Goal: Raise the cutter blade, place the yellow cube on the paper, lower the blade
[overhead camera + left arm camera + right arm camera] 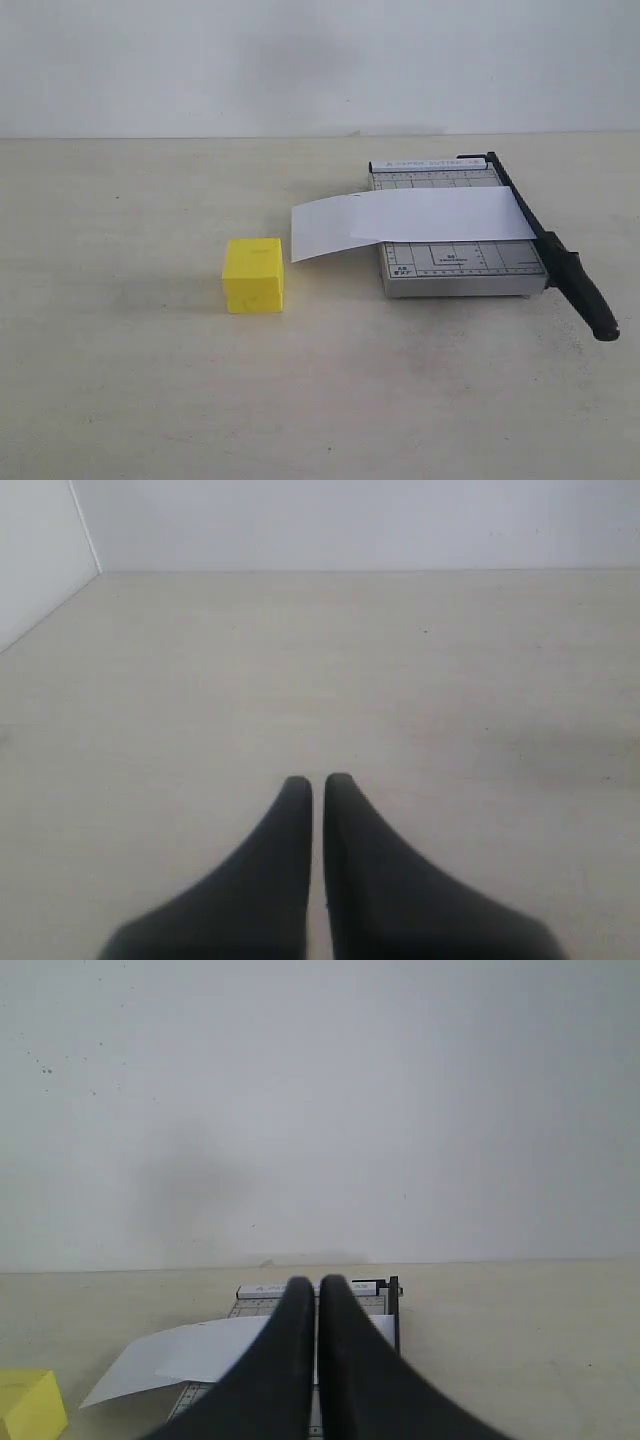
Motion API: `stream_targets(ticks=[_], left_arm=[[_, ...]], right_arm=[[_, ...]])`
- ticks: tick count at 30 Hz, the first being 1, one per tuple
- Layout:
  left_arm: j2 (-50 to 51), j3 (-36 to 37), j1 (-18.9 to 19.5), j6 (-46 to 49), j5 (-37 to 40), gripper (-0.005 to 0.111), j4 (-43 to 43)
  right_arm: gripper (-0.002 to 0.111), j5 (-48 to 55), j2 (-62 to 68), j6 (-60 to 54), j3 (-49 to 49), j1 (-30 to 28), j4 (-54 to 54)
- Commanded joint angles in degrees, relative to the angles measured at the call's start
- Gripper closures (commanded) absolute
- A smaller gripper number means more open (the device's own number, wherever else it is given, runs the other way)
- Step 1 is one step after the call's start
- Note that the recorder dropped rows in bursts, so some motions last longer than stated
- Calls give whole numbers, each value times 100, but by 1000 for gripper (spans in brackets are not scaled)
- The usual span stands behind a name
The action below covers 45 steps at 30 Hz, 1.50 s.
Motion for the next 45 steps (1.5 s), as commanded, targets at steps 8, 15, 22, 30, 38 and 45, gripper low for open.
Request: stream_targets(ticks=[8,15,22,30,38,45], left_arm=[[-21,-16,-25,-51,-57,102,8],[-21,-16,-25,-51,-57,102,8],[-21,-16,-25,-51,-57,102,8],[-21,-16,-25,-51,-57,102,8],[-21,-16,-25,-51,-57,102,8],[-21,-16,-25,-51,-57,102,8]], right_arm=[[107,-52,-37,-3,0,-5,-31],[107,-200,-37,1229,0,-5,-31],[107,-530,-37,2375,0,-5,-31],[107,474,1963,-2009,-1784,-5,657],[107,3254,5774,-1314,-3920,-15,-141],[107,4550,7372,-128,-4999,-5,-1587]])
